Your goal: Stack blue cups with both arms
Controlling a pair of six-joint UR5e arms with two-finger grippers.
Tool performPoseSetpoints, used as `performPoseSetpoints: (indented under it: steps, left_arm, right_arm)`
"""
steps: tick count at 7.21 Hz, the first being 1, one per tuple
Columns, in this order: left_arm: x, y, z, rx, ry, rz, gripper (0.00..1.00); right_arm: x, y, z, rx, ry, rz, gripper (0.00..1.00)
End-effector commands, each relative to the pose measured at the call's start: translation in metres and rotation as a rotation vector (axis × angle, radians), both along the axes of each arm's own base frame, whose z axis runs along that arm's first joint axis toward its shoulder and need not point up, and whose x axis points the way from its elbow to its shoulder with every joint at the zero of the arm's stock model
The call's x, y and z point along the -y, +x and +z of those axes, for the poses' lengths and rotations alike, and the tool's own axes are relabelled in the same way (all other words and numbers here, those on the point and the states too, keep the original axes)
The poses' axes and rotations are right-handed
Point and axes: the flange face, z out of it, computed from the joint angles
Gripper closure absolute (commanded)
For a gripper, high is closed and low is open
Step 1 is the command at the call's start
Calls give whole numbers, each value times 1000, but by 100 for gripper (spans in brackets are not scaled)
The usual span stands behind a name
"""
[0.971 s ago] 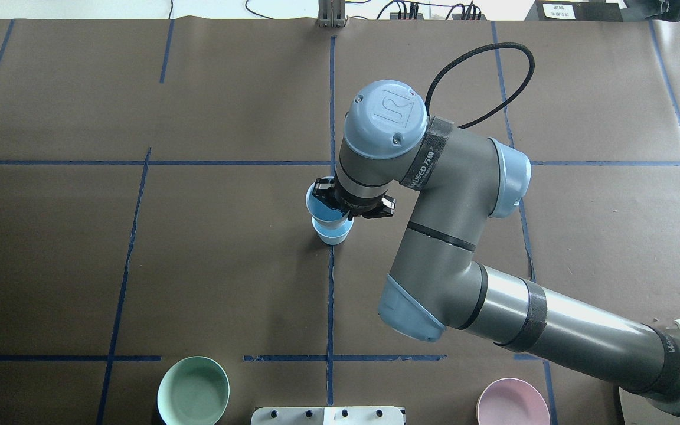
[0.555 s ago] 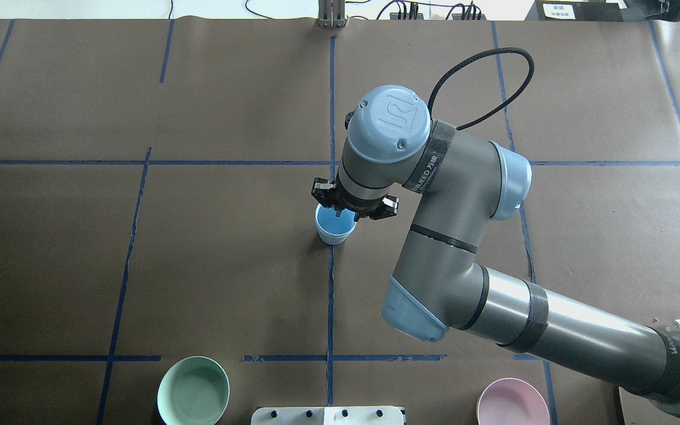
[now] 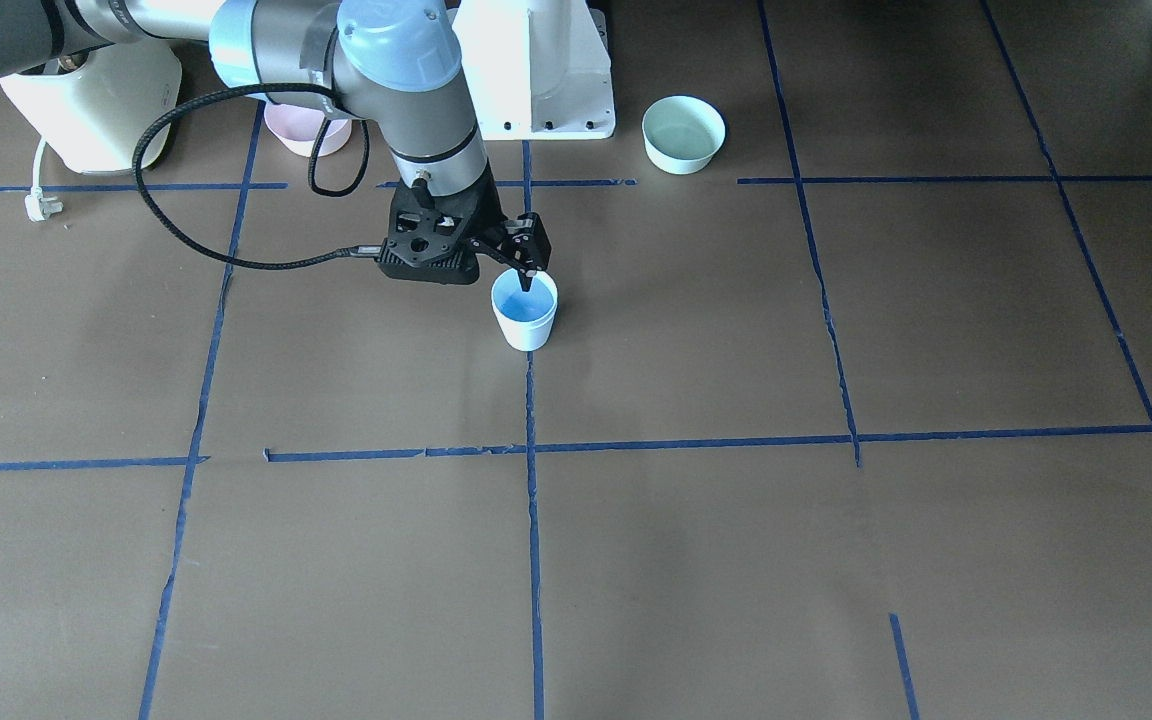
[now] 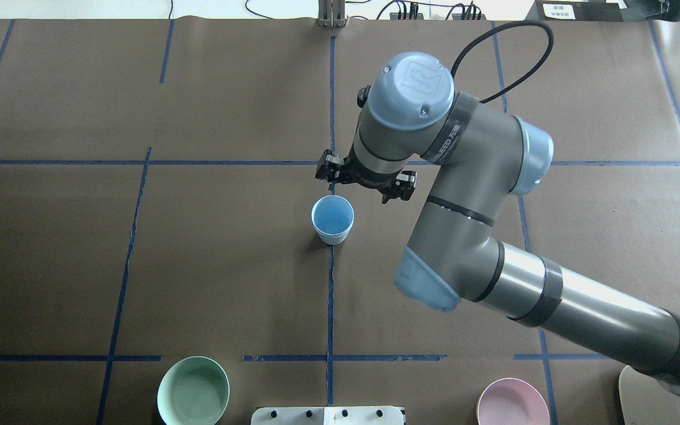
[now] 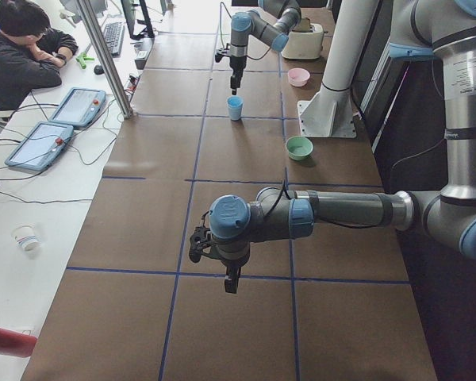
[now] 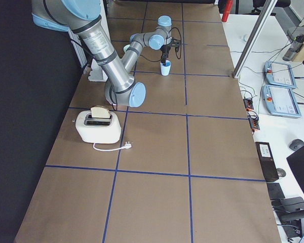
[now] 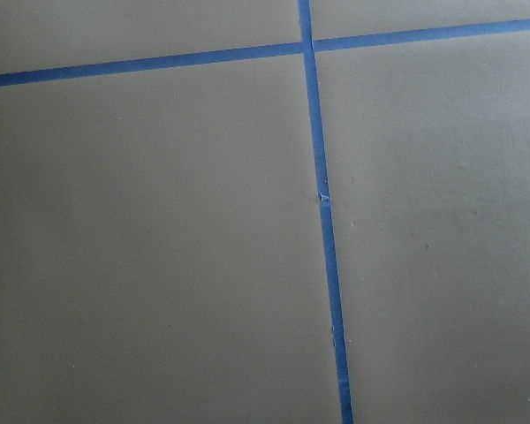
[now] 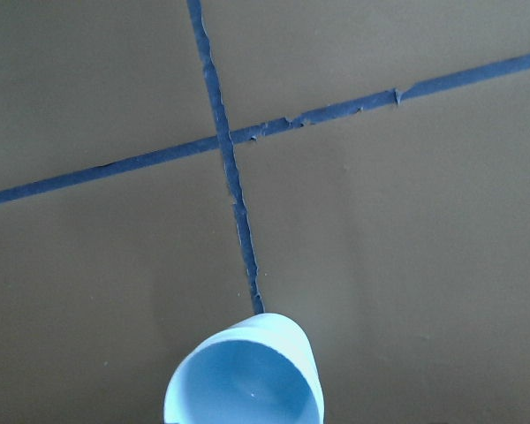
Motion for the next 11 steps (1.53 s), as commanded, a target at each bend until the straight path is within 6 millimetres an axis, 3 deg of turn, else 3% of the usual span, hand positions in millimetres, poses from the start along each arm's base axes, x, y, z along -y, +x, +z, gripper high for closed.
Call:
performPoseSetpoints:
  steps: [1, 2, 3, 4, 5, 6, 8, 9, 10, 11]
  left_arm:
    - [4, 0, -3, 3, -35, -39, 0]
    - [5, 1, -5, 3, -28, -35, 0]
    - [8, 0, -8, 5, -10, -30, 0]
    - [12, 0, -11, 12, 30, -29, 0]
    - [15, 0, -14, 13, 49, -28, 0]
    - [20, 0, -18, 15, 60, -26, 0]
    - [21, 0, -20, 16, 66, -26, 0]
    - [22, 0, -23, 14, 71, -27, 0]
    - [23, 0, -24, 15, 76, -26, 0]
    - [22, 0, -24, 16, 72, -26, 0]
  right_arm:
    - [71, 99, 65, -14, 64, -95, 0]
    - [101, 163, 115, -29, 121, -152, 0]
    - [121, 242, 174, -44, 191, -211, 0]
    - [121, 303, 230, -67, 241, -256, 0]
    - [103, 364, 291, -105, 303, -318, 0]
    - [77, 420, 337, -126, 345, -352, 0]
    - [10, 506, 414, -131, 370, -377, 0]
    - [-16, 535, 440, -136, 344, -352, 0]
    - [-53, 552, 473, -132, 273, -322, 0]
    - [-84, 560, 495, -128, 225, -297, 0]
